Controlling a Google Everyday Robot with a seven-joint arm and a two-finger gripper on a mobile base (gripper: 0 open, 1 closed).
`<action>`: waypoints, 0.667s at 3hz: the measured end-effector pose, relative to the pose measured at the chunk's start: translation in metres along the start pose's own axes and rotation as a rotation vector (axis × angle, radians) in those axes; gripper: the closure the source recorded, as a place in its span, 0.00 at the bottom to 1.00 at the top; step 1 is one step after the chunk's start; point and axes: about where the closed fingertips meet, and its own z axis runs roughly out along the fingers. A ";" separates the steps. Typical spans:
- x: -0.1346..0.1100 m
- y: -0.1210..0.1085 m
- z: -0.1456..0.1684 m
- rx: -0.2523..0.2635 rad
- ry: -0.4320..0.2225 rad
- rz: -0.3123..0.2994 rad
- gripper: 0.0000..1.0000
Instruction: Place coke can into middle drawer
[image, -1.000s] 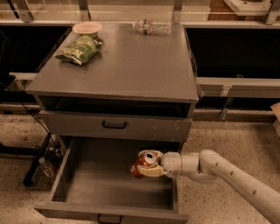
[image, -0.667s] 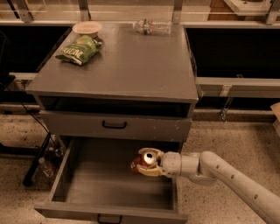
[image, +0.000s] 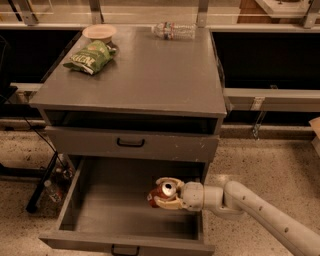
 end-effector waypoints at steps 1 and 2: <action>0.000 0.000 0.000 0.000 0.000 -0.001 1.00; -0.013 0.001 -0.003 0.088 0.008 -0.216 1.00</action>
Offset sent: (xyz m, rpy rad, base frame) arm -0.0012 -0.0154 0.0395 -0.1336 -0.5832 -0.2401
